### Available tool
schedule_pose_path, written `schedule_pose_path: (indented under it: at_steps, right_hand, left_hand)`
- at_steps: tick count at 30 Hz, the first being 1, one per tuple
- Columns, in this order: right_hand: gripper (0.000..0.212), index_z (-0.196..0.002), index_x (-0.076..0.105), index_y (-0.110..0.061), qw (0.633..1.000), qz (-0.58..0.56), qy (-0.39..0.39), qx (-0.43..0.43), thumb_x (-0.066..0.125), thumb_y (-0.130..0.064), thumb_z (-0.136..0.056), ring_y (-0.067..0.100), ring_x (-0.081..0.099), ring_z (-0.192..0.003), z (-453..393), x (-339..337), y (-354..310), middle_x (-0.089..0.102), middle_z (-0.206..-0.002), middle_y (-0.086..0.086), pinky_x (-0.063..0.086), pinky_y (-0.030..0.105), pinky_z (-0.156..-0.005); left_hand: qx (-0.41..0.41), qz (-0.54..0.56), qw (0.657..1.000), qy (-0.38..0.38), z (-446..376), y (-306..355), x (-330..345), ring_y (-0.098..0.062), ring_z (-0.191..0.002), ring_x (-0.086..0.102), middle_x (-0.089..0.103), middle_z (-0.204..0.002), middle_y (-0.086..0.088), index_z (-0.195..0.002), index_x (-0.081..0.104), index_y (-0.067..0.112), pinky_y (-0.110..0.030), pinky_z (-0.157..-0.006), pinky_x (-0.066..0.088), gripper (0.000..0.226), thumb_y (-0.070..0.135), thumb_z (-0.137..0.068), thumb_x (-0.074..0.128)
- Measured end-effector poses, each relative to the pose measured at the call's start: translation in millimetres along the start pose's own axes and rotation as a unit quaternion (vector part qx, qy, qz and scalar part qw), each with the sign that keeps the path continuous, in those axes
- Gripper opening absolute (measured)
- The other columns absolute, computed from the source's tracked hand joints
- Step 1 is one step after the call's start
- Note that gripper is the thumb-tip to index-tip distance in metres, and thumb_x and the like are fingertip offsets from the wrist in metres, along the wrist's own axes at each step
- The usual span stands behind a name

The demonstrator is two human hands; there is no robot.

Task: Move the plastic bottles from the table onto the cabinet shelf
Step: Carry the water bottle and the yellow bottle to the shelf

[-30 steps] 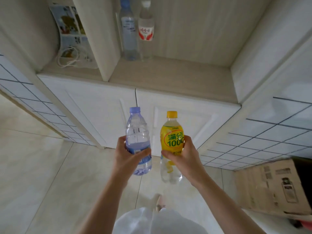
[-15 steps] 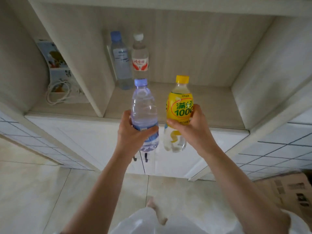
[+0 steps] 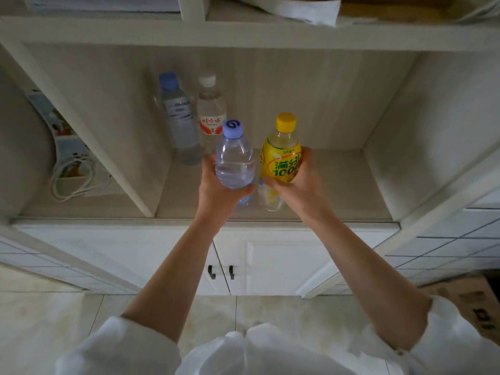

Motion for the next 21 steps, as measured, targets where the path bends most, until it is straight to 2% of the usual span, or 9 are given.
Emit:
schedule_pose_path:
  at_steps: [3, 8, 11, 13, 17, 21]
  right_hand:
    - [0.071, -0.12, 0.043, -0.016, 1.0, -0.012, -0.001, -0.001, 0.086, -0.019, -0.064, 0.012, 0.06, -0.089, -2, 3, 11, 0.061, -0.101, -0.006, 0.043, 0.013, -0.065]
    - [0.073, -0.123, 0.044, -0.014, 1.0, -0.008, 0.0, -0.02, 0.087, -0.021, -0.064, 0.015, 0.062, -0.088, -6, 7, 19, 0.064, -0.103, -0.004, 0.047, 0.019, -0.071]
    - [0.073, -0.126, 0.043, -0.013, 0.999, 0.01, -0.014, -0.041, 0.086, -0.02, -0.067, 0.011, 0.058, -0.085, -4, 10, 19, 0.063, -0.105, -0.003, 0.037, -0.001, -0.063]
    - [0.074, -0.127, 0.042, -0.012, 0.999, 0.01, -0.008, -0.049, 0.085, -0.018, -0.068, 0.012, 0.058, -0.087, -3, 10, 22, 0.062, -0.11, 0.0, 0.035, -0.003, -0.061]
    - [0.075, -0.126, 0.044, -0.009, 0.998, 0.037, -0.013, -0.044, 0.087, -0.02, -0.066, 0.019, 0.059, -0.097, 1, 16, 38, 0.061, -0.116, 0.006, 0.036, 0.008, -0.066]
    - [0.075, -0.126, 0.044, -0.012, 0.999, 0.031, -0.009, -0.042, 0.086, -0.02, -0.066, 0.021, 0.061, -0.103, 7, 22, 57, 0.058, -0.118, 0.008, 0.053, 0.037, -0.085]
  left_hand:
    - [-0.007, 0.003, 1.0, 0.016, -2, -7, 2, -0.016, -0.098, 0.062, 0.059, -0.103, 0.011, -0.116, 0.044, 0.022, -0.043, -0.088, 0.054, 0.079, 0.016, -0.052, 0.091]
    - [-0.014, 0.01, 0.999, 0.031, -3, -18, 2, -0.015, -0.097, 0.063, 0.061, -0.103, 0.009, -0.117, 0.046, 0.021, -0.043, -0.087, 0.055, 0.08, 0.018, -0.05, 0.09]
    - [-0.009, 0.018, 0.999, 0.04, 0, -21, 3, -0.006, -0.091, 0.062, 0.06, -0.1, 0.012, -0.115, 0.045, 0.019, -0.03, -0.077, 0.055, 0.075, 0.009, -0.055, 0.09]
    - [-0.001, 0.024, 0.999, 0.042, 4, -23, 5, -0.004, -0.089, 0.061, 0.06, -0.101, 0.011, -0.116, 0.045, 0.018, -0.021, -0.069, 0.052, 0.074, 0.006, -0.058, 0.089]
    - [0.021, 0.004, 0.998, 0.058, 9, -30, 3, -0.011, -0.1, 0.061, 0.061, -0.11, 0.008, -0.119, 0.048, 0.026, -0.028, -0.08, 0.054, 0.077, 0.016, -0.056, 0.09]
    - [0.044, -0.061, 0.994, 0.076, 13, -33, 1, -0.01, -0.102, 0.054, 0.057, -0.117, 0.006, -0.129, 0.049, 0.02, -0.016, -0.079, 0.049, 0.086, 0.018, -0.055, 0.091]
Point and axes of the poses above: each hand's wrist, its own z-axis away from the middle knuckle, its own x-axis out of the palm, y = z × x, the point moved 8 cm from there along -z, towards the middle knuckle
